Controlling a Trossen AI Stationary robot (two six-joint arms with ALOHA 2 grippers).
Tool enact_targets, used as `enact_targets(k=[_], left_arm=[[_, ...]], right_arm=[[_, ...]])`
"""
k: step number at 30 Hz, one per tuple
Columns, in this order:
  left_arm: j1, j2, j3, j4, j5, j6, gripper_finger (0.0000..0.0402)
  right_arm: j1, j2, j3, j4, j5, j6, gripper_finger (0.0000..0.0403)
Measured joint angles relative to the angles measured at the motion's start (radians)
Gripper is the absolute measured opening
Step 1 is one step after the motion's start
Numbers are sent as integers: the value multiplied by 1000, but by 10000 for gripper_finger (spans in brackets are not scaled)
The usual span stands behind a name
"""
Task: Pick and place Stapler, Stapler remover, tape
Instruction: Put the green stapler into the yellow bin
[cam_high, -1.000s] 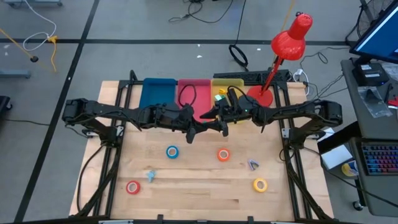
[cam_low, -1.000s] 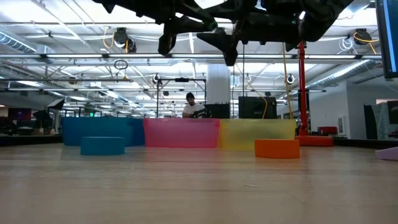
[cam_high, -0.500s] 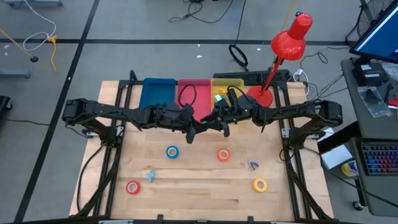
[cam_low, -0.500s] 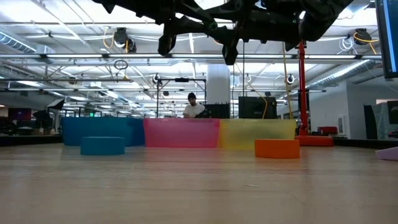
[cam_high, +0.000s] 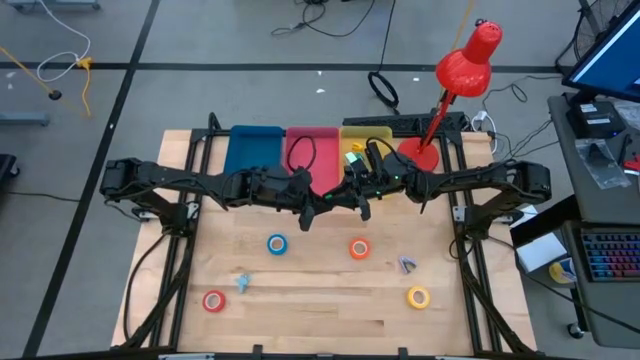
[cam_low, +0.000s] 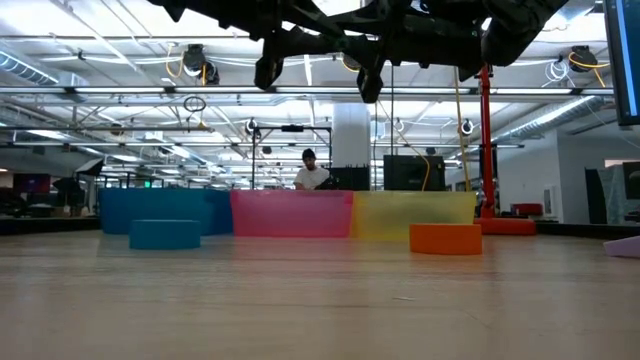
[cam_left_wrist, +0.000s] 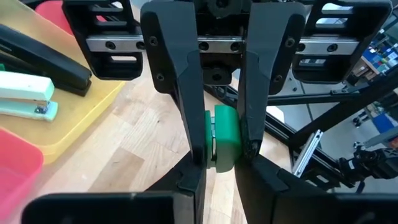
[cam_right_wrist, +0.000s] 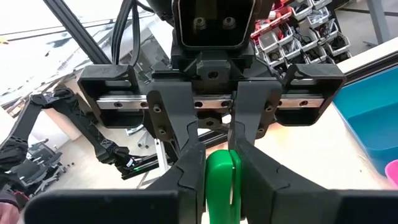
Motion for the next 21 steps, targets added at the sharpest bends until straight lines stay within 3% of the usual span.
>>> enact_targets(k=[4, 14, 21], left_arm=[[0, 0, 0, 1, 0, 23, 114], [15, 0, 0, -44, 32, 33, 258], [35, -2, 0, -134, 63, 16, 306]], right_arm=[[0, 0, 0, 0, 8, -2, 59], [-37, 3, -2, -56, 7, -15, 59], [-111, 3, -3, -187, 83, -118, 59]])
